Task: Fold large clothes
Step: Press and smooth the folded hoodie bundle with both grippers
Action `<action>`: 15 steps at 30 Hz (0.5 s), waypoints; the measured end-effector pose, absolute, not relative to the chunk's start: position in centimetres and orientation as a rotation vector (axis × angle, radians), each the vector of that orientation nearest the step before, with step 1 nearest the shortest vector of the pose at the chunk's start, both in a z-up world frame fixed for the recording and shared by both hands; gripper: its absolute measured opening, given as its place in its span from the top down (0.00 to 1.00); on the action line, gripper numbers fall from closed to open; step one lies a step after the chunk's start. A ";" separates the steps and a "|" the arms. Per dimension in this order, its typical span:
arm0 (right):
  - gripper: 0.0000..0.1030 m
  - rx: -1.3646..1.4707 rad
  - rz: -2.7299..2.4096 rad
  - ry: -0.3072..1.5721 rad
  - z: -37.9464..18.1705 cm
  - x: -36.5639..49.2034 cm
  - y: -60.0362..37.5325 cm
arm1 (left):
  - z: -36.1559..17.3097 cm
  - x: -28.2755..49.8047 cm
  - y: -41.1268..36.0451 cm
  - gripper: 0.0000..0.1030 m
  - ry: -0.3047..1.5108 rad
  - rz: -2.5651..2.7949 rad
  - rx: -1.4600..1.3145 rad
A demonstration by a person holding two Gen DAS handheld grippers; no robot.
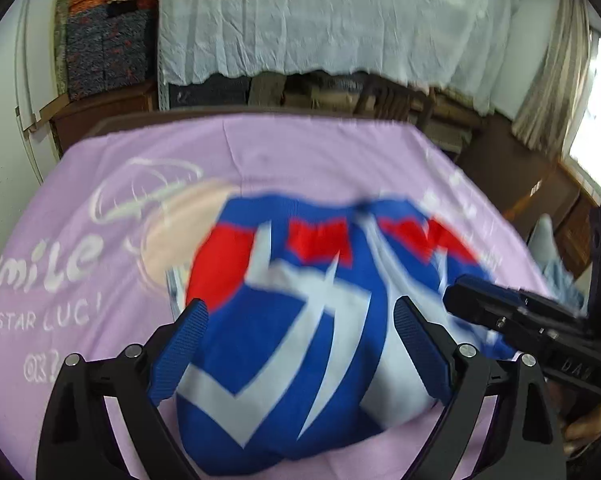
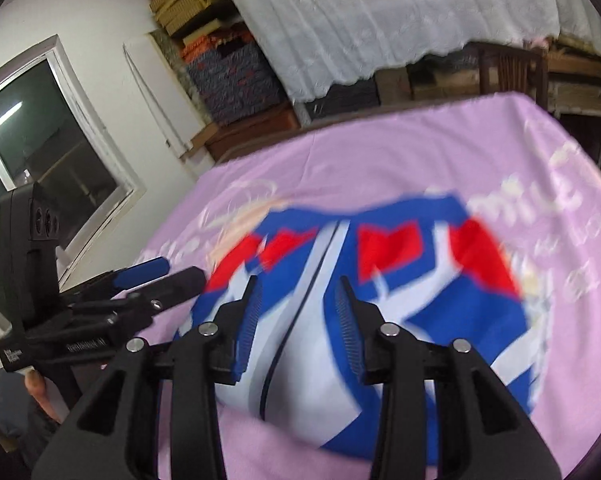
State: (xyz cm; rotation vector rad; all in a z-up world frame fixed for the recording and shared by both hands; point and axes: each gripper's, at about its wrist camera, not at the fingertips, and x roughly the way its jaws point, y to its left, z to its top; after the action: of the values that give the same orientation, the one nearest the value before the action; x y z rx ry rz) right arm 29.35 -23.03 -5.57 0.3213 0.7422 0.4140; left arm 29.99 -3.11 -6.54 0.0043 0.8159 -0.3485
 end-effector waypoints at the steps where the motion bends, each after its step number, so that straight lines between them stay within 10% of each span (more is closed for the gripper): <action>1: 0.63 0.337 0.418 0.764 -6.5 29.2 -23.1 | -7.5 29.9 -3.3 0.08 0.837 -0.343 0.028; 11: 0.68 0.491 0.461 0.887 -12.0 29.5 -27.2 | -11.8 29.1 -3.4 0.03 0.864 -0.354 0.139; 15: 1.00 0.605 0.457 0.923 -13.1 30.0 -29.9 | -11.6 28.5 -3.9 0.03 0.821 -0.336 0.183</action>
State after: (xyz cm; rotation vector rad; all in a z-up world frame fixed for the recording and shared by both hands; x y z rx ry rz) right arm 30.02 -29.85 -13.13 0.6049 0.9227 0.4574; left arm 28.53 -3.92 -11.64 0.1832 0.8208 -0.3359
